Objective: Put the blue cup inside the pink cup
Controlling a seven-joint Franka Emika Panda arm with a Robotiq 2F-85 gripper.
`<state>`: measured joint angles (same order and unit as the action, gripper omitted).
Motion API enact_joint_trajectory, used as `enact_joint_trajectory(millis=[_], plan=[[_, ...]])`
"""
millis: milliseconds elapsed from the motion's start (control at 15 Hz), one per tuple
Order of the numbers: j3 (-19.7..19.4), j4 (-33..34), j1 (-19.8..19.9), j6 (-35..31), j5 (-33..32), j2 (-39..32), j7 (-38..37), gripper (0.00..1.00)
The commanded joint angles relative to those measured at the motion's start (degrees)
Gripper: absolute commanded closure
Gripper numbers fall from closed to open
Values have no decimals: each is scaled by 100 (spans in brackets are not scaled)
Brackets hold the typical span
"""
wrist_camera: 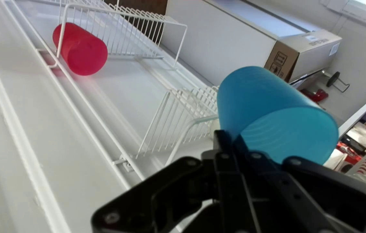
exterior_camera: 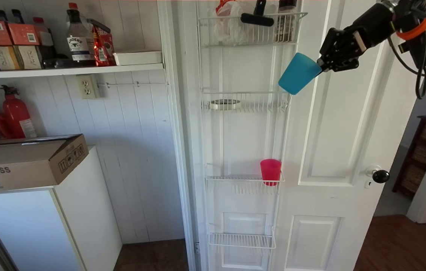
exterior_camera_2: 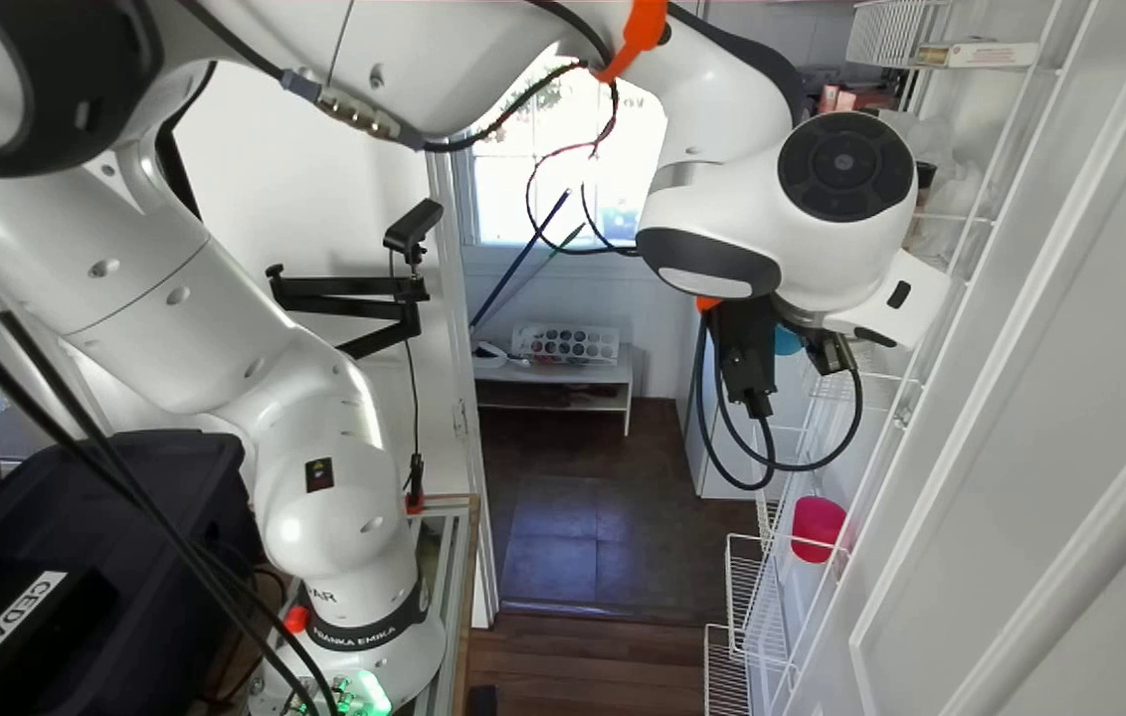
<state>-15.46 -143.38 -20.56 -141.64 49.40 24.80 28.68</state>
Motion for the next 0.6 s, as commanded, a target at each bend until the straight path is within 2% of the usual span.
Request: enact_joint_trajectory(millis=[0, 267, 533], plan=[[239, -210, 607, 829, 51, 262, 291, 99], [415, -525, 1016, 1151, 164, 225, 573, 99], [696, -1000, 1182, 792, 234, 102, 687, 99]])
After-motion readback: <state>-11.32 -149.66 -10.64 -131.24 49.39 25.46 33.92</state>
